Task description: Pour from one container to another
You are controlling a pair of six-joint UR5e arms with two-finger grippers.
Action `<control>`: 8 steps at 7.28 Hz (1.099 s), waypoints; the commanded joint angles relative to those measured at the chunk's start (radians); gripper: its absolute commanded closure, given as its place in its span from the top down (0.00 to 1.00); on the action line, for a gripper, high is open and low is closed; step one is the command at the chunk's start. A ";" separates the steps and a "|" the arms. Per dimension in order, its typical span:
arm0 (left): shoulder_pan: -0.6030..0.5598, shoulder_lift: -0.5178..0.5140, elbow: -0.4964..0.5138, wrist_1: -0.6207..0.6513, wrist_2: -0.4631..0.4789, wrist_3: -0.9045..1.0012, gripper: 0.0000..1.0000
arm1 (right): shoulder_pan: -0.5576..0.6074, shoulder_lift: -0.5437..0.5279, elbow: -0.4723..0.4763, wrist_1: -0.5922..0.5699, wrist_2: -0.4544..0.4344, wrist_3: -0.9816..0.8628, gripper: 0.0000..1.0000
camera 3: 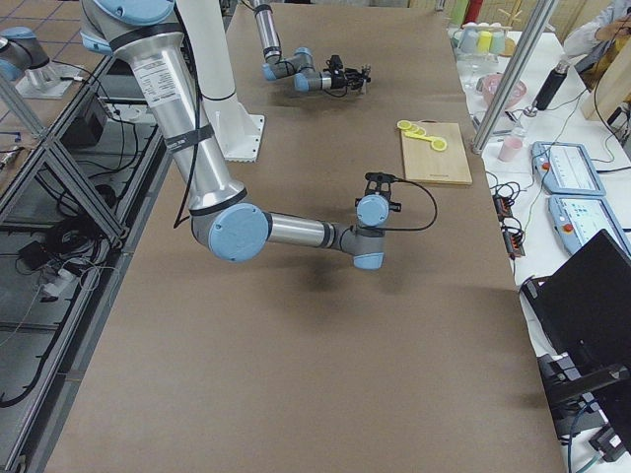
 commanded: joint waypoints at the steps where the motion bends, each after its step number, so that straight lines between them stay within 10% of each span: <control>1: 0.001 -0.001 0.003 0.008 0.001 0.000 0.98 | 0.050 0.001 0.048 -0.009 0.017 0.061 0.98; 8: 0.059 0.050 -0.113 0.031 0.057 0.006 0.99 | 0.098 -0.008 0.117 -0.174 0.015 0.070 1.00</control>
